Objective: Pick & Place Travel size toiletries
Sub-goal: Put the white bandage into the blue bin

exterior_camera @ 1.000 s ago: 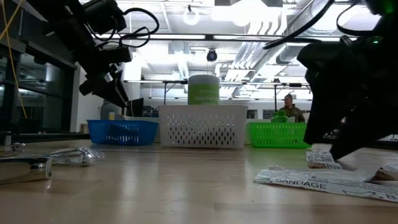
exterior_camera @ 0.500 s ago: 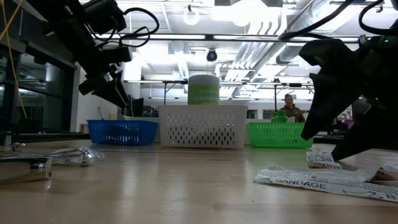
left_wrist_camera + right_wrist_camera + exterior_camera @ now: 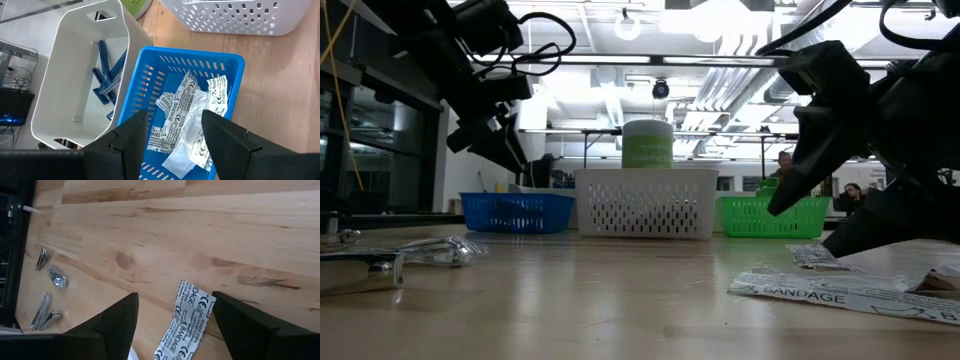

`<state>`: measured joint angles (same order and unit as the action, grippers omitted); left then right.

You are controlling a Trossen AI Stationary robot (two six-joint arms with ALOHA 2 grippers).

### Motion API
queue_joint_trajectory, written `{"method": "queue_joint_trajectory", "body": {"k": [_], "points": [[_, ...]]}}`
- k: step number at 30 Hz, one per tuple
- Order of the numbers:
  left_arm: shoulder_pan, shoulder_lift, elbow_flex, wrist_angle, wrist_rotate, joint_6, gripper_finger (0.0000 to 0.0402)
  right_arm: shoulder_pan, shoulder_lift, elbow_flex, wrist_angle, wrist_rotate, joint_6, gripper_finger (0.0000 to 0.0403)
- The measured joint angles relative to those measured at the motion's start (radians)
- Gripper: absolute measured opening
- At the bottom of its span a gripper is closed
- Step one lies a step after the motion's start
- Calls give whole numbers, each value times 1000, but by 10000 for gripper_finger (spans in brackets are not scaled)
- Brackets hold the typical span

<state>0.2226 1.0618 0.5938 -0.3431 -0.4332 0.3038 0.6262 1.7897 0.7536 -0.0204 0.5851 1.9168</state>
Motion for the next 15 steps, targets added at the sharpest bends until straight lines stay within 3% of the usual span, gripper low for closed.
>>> {"method": "queue_joint_trajectory", "body": {"k": [4,15], "points": [[0,0,0,0,0,0,183,0,1,-1,-5,-13,-1,220],[0,0,0,0,0,1,183,0,3,-2,-18,-44,-37,96]]}}
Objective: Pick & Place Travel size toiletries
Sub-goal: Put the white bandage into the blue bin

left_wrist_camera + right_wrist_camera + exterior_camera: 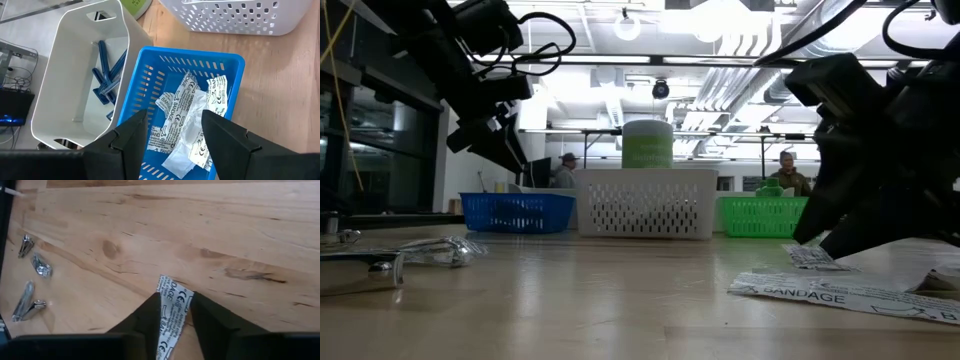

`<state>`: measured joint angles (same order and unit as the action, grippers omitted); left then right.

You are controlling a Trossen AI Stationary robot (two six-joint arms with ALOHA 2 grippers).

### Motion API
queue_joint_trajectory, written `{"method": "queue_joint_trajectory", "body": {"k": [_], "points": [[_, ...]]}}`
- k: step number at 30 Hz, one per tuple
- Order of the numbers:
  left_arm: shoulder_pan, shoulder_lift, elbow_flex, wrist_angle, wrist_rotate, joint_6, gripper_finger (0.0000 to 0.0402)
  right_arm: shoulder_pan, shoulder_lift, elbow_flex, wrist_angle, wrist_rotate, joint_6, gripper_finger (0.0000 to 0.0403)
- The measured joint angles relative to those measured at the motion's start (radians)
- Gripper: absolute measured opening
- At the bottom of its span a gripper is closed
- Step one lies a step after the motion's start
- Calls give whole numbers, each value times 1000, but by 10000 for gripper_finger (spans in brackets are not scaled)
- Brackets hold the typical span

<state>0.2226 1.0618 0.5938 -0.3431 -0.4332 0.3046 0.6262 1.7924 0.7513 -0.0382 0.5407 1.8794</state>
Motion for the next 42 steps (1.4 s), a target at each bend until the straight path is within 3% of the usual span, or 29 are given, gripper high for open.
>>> {"method": "queue_joint_trajectory", "body": {"k": [12,20,25,29,42], "points": [[0,0,0,0,0,0,183,0,1,-2,-1,1,-53,8],[0,0,0,1,0,-6,183,-3,-17,-2,-6,31,-131,3],[0,-9,0,3,8,-37,183,-33,-73,-4,-25,46,-241,3],[0,-32,1,20,71,-75,183,-71,-113,-4,-32,49,-361,3],[0,-87,1,67,144,-180,183,-216,-266,-3,1,39,-834,3]]}}
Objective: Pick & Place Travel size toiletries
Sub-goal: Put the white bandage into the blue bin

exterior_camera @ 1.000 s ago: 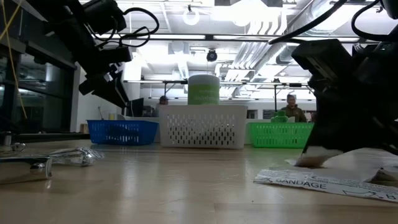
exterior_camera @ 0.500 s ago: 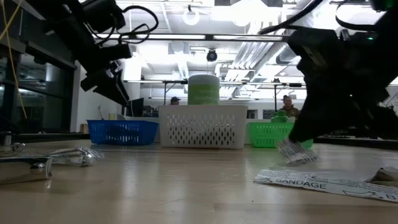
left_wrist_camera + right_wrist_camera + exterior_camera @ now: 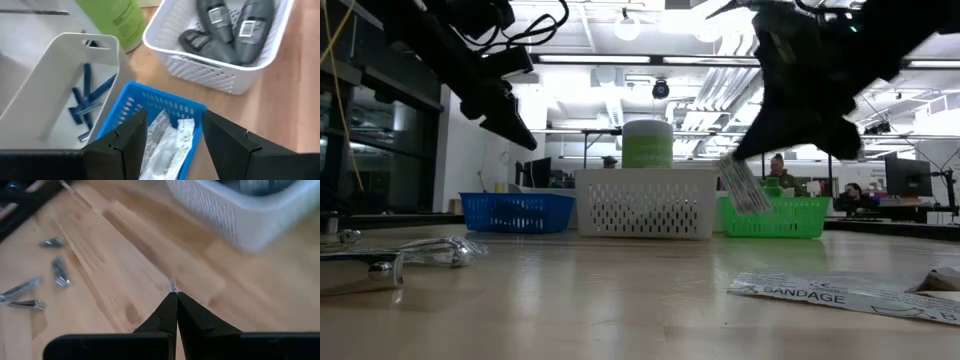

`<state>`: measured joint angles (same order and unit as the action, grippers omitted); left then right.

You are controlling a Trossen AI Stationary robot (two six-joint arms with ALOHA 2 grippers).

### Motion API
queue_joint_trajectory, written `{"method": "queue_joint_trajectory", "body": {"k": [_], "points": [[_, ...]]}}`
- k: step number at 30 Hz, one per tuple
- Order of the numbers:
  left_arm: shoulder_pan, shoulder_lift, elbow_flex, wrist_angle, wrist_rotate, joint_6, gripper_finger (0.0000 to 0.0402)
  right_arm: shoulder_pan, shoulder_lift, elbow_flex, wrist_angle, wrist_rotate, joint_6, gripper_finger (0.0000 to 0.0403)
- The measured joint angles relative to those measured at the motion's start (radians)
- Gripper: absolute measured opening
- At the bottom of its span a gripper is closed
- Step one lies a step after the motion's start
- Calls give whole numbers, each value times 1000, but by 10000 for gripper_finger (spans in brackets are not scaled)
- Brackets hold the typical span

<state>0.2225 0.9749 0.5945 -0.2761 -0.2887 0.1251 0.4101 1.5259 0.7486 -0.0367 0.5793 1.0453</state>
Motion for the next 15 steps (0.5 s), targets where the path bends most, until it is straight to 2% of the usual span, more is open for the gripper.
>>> {"method": "queue_joint_trajectory", "body": {"k": [10,15], "points": [[0,4,0,174,238,-103,188,-91,-35,1,232,-8,-467,3],[-2,32,0,272,380,-183,232,-120,-35,1,347,3,-650,3]]}}
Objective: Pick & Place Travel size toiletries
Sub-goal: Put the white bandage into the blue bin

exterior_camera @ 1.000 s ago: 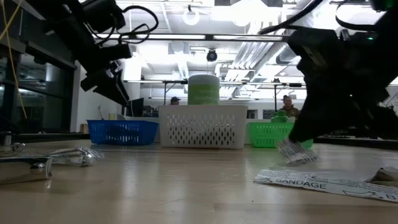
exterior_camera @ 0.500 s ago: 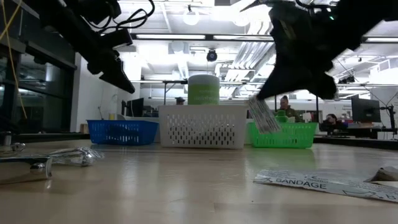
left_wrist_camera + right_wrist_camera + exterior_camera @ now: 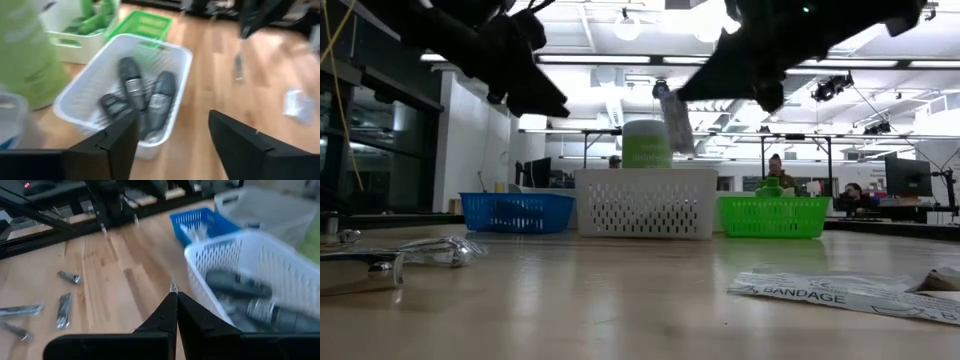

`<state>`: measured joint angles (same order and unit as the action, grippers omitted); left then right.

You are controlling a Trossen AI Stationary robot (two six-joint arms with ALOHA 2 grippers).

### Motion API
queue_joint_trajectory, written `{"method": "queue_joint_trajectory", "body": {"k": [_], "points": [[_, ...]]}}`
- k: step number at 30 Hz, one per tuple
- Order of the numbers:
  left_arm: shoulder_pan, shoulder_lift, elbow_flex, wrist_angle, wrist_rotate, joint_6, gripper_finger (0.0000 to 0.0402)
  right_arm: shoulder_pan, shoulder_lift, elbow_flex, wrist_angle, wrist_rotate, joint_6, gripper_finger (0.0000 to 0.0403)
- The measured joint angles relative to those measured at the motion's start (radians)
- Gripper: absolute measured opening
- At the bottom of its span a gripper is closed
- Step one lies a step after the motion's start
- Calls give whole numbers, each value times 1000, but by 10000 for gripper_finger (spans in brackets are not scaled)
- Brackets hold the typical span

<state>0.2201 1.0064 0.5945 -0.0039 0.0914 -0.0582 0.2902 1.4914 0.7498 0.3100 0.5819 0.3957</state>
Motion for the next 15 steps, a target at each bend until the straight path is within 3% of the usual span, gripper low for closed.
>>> {"method": "queue_joint_trajectory", "body": {"k": [6,15], "points": [[-46,71,0,157,53,-34,285,-39,8,0,145,-14,-183,3],[-86,159,0,354,52,-70,289,-77,9,1,268,-53,-321,3]]}}
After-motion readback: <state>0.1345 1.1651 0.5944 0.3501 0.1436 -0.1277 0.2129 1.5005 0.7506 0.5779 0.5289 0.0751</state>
